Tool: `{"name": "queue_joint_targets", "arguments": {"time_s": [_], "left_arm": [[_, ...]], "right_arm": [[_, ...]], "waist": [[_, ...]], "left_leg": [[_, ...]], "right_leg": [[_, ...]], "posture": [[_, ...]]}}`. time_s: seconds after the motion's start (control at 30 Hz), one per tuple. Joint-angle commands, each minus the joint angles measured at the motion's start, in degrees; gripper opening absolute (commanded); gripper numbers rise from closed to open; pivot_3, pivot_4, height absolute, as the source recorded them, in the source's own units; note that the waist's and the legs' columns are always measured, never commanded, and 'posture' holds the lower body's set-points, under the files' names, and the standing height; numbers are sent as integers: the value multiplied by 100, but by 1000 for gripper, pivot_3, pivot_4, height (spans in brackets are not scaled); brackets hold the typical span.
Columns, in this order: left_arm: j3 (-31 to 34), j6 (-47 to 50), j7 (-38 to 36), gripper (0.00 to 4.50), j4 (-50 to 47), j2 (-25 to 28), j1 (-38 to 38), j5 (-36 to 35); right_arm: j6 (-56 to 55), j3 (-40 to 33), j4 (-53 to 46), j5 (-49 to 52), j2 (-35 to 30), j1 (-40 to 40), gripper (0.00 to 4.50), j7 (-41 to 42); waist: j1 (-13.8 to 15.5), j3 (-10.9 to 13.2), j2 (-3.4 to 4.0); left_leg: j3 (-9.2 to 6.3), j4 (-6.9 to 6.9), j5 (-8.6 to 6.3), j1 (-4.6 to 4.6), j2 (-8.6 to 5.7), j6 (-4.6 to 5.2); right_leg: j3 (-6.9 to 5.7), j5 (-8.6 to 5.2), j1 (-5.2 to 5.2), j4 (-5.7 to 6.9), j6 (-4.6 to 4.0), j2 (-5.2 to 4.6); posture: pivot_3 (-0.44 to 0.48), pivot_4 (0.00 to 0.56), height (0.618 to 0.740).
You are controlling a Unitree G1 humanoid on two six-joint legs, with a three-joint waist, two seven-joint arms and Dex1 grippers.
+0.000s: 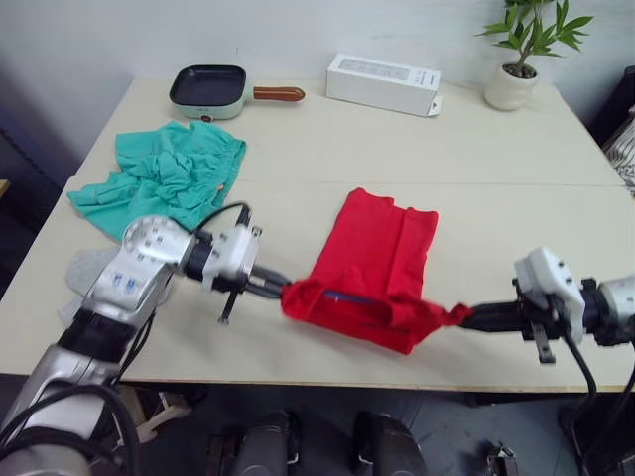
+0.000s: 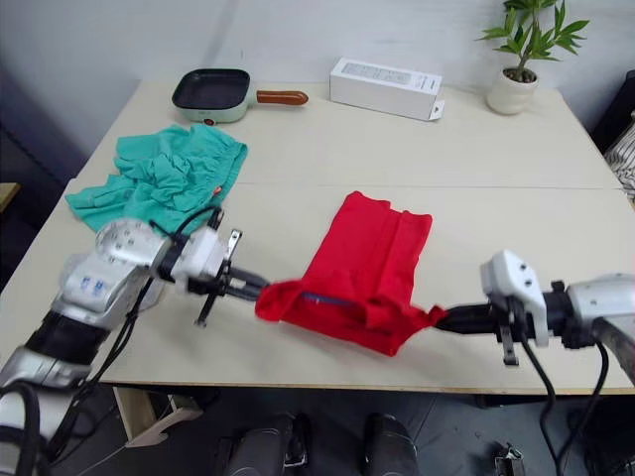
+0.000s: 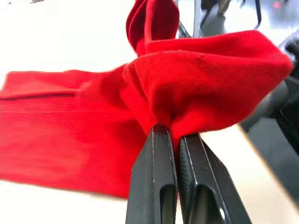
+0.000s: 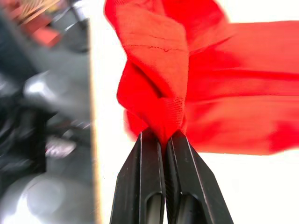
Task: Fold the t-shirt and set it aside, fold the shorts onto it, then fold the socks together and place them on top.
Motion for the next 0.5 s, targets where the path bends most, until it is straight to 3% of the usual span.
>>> {"name": "queue_joint_targets", "arguments": {"time_s": [0.03,0.23,0.3,0.5], "left_arm": [[232,420,136,0,1273,-622,-1002,178],[441,-334,475,0,4052,-1588,-2289,932],[595,-657,881,0,4888,-1859,-2598,1158],[893,-1150,1384,0,5967,-2243,-3002,1674]], "right_arm": [[183,74,817,-453,389,-733,15,-133],[-93,250,2303,-1299,1428,-2027,15,-436],[-385,351,2842,-1681,1781,-2412,15,-534],[-951,376,3960,-2382,2296,-3030,15,-663]], "waist": [[-1,0,-1],[-75,5,-10],[-124,8,-14],[-178,12,-20]], "left_leg": [[-3,19,-1,-19,5,1],[16,40,7,-35,-2,18],[16,38,8,-36,-2,19],[15,34,9,-40,-5,19]], "right_leg": [[0,3,-8,5,3,10],[-1,16,-19,30,24,17],[-1,16,-22,33,25,17],[1,16,-33,47,26,16]], "posture": [[0,150,740],[0,150,740],[0,150,740],[0,150,740]]}}
